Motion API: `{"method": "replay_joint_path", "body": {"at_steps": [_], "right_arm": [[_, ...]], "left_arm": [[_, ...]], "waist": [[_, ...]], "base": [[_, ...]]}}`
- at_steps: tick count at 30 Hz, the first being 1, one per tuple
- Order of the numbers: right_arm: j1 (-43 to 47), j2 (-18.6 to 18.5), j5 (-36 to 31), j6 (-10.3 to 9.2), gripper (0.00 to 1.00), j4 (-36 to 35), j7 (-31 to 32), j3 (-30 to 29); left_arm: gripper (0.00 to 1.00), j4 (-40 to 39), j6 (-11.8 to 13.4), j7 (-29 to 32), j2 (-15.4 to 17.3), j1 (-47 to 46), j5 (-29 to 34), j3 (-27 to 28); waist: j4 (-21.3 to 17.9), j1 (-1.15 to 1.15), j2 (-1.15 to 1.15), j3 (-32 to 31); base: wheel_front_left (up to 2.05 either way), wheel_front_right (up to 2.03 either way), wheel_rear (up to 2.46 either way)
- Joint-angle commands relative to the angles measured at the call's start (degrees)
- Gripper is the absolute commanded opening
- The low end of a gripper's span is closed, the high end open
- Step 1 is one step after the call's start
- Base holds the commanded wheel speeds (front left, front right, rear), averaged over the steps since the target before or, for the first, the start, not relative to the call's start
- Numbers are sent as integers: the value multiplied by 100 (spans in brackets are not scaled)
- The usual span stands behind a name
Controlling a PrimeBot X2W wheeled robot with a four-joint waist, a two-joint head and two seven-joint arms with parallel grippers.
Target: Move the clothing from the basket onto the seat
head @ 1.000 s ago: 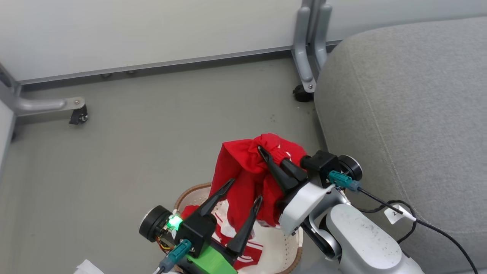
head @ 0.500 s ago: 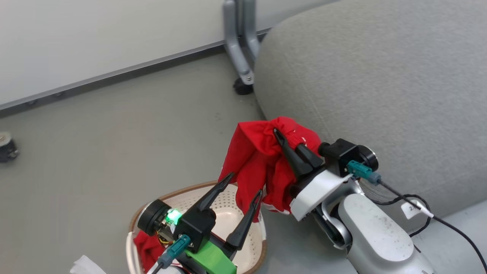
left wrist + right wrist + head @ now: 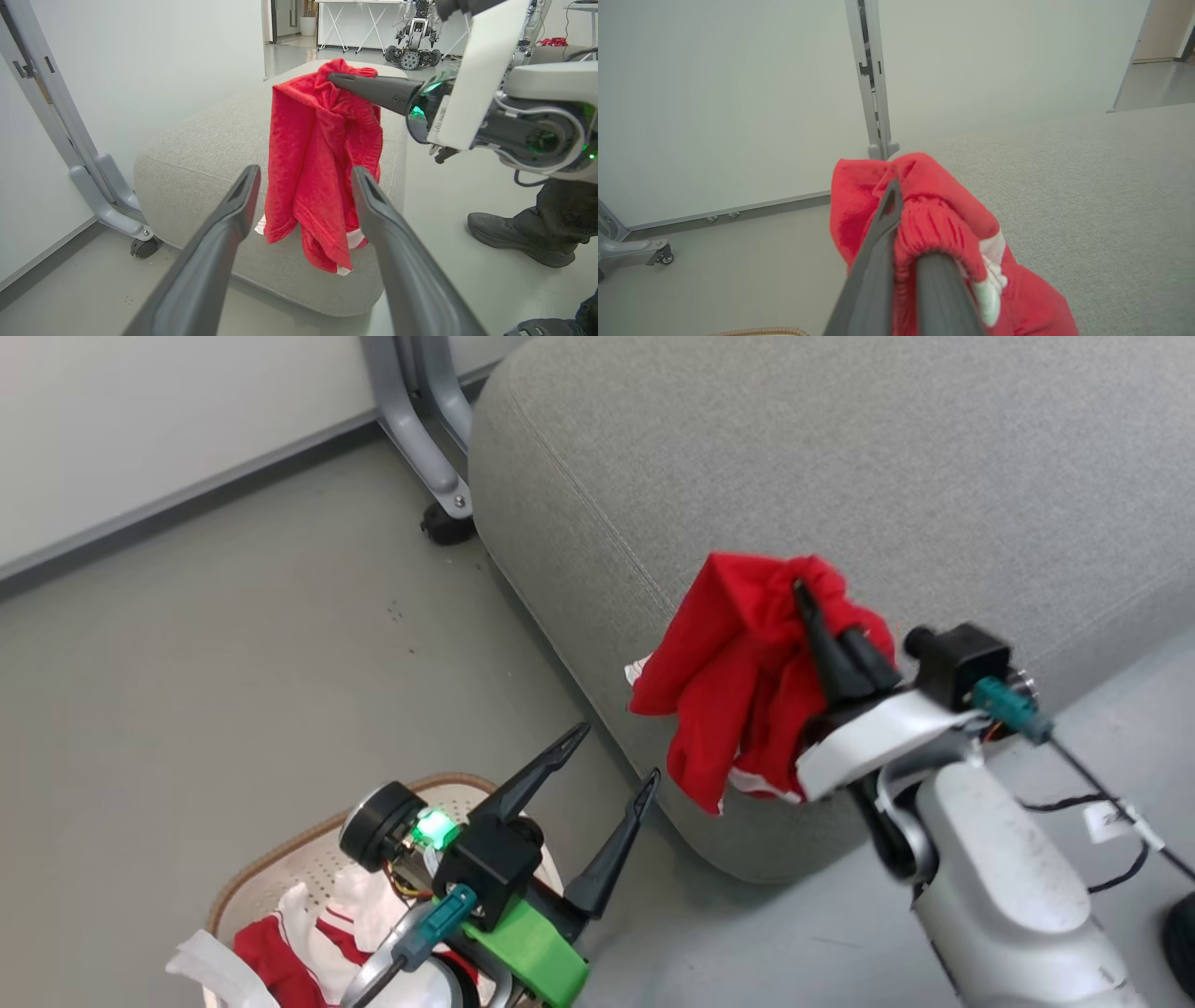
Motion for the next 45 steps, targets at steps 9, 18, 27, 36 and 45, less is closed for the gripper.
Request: {"method": "replay_joint_path", "body": {"at_steps": [9,18,27,36,45], "right_arm": [[-1058,-249,-135,0,0,189,-118,-1239],[-2289,-670,-285,-1,0,558,-142,-2086],[-2765,-748,-636,-1,100,1394,-142,-2868],[-2248,-540,-805,-1,100,1709,-143,-3167],[-1343,-224,-690,-1,100,1434,-143,-3074]], "left_arm": [[100,-407,-122,167,158,-566,211,-45],[100,-676,-230,282,236,-1099,379,-81],[100,-659,-234,177,213,-1427,440,-71],[100,-455,-192,-16,172,-1520,401,-50],[100,-242,-79,-184,173,-1412,302,10]], "waist": [[393,0,0,1132],[972,0,0,1918],[1255,0,0,2358],[1303,0,0,2382],[1256,0,0,2133]], "base": [[0,0,0],[0,0,0],[0,0,0],[0,0,0],[0,0,0]]}}
